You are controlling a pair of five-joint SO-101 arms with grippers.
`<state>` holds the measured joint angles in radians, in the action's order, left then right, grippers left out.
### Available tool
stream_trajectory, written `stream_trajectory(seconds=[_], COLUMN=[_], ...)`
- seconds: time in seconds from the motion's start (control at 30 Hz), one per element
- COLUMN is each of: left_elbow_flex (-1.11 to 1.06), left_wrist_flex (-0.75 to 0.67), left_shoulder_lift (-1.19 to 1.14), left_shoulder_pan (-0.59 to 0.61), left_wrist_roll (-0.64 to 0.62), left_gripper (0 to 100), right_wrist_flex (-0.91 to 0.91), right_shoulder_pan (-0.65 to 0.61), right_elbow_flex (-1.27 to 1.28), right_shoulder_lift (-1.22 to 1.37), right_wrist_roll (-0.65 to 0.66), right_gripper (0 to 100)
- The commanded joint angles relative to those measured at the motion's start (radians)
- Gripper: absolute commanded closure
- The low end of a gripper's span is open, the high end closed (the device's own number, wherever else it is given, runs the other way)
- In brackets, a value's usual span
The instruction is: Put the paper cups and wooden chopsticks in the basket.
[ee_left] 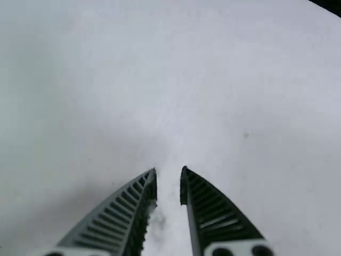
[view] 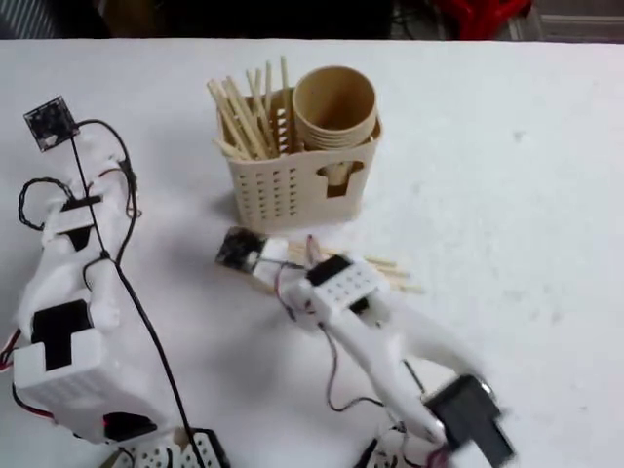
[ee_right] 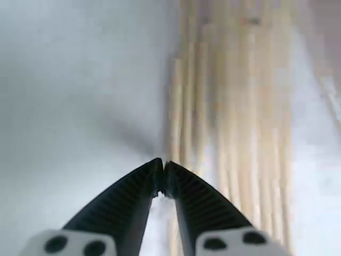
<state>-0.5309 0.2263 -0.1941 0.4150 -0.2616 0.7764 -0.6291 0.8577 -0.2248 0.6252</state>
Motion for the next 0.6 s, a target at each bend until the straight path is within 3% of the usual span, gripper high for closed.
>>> stream_trajectory(seconds=[0.0, 0.3, 0.5, 0.57], left_elbow_flex=[0.041, 0.041, 0.037, 0.037], left_wrist_flex=[0.008, 0.008, 0.015, 0.021], left_shoulder_lift=[0.01, 0.01, 0.01, 0.012], left_shoulder_pan=[-0.012, -0.01, -0.012, -0.012], left_wrist_roll=[0.008, 0.008, 0.008, 0.008], left_gripper=[91, 91, 91, 91], right_wrist_flex=[-0.062, -0.07, -0.073, -0.074], right_shoulder_pan=[0.027, 0.004, -0.03, -0.01], right_elbow_flex=[0.078, 0.143, 0.08, 0.04], right_shoulder_lift=[-0.183, -0.309, -0.128, -0.054], right_wrist_roll=[-0.02, -0.018, -0.011, -0.009], right_gripper=[98.2, 97.9, 80.0, 78.9])
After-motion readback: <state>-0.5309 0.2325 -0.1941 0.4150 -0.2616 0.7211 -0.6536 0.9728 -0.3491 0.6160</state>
